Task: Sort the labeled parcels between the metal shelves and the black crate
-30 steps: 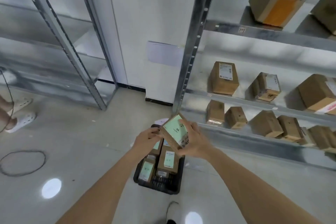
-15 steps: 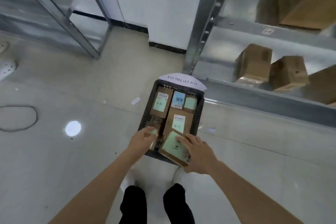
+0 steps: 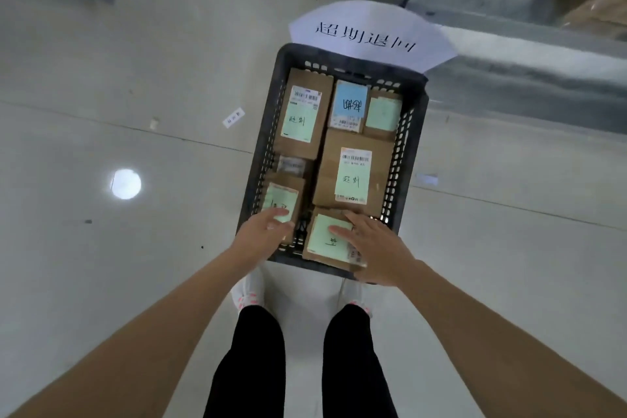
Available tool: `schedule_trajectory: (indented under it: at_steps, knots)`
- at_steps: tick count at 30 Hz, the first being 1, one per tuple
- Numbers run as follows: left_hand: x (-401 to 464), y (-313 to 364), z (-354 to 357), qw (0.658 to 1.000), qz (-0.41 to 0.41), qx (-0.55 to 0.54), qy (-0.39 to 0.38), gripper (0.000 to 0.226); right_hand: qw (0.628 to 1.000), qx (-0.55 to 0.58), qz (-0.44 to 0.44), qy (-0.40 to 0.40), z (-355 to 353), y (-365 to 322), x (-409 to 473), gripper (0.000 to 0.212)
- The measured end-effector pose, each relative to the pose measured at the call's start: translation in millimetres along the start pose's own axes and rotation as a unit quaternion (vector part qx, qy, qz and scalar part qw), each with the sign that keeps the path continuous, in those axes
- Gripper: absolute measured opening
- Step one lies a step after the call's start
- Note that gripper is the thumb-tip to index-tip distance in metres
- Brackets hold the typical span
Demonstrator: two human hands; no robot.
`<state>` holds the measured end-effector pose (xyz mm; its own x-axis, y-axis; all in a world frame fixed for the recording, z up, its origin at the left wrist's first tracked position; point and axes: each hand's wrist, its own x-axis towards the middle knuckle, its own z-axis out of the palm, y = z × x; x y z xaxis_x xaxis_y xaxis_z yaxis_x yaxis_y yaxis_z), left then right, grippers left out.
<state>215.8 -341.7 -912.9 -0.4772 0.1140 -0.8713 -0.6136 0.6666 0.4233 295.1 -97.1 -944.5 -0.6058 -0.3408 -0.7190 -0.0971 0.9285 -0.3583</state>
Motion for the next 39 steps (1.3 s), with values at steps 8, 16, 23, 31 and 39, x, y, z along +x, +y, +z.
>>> schedule_trajectory:
  at_steps: [8, 16, 23, 31, 39]
  knots:
    - [44, -19, 5, 1.000, -0.013, 0.016, -0.022, 0.040, 0.999, -0.034, -0.028, 0.011, 36, 13, 44, 0.105]
    - [69, -32, 16, 1.000, 0.003, 0.021, -0.020, 0.038, 0.996, -0.073, -0.026, 0.034, 59, 4, 80, 0.098]
    - [84, -49, 15, 1.000, 0.008, 0.027, -0.014, 0.036, 0.994, -0.090, -0.032, 0.049, 87, 25, 92, 0.111]
    - [73, -57, 21, 1.000, -0.014, 0.020, -0.015, 0.034, 0.995, -0.066, -0.030, 0.068, 91, 18, 79, 0.090]
    - [46, -27, 12, 0.999, 0.009, 0.045, -0.008, 0.036, 0.992, -0.050, -0.021, 0.117, 63, 12, 42, 0.075]
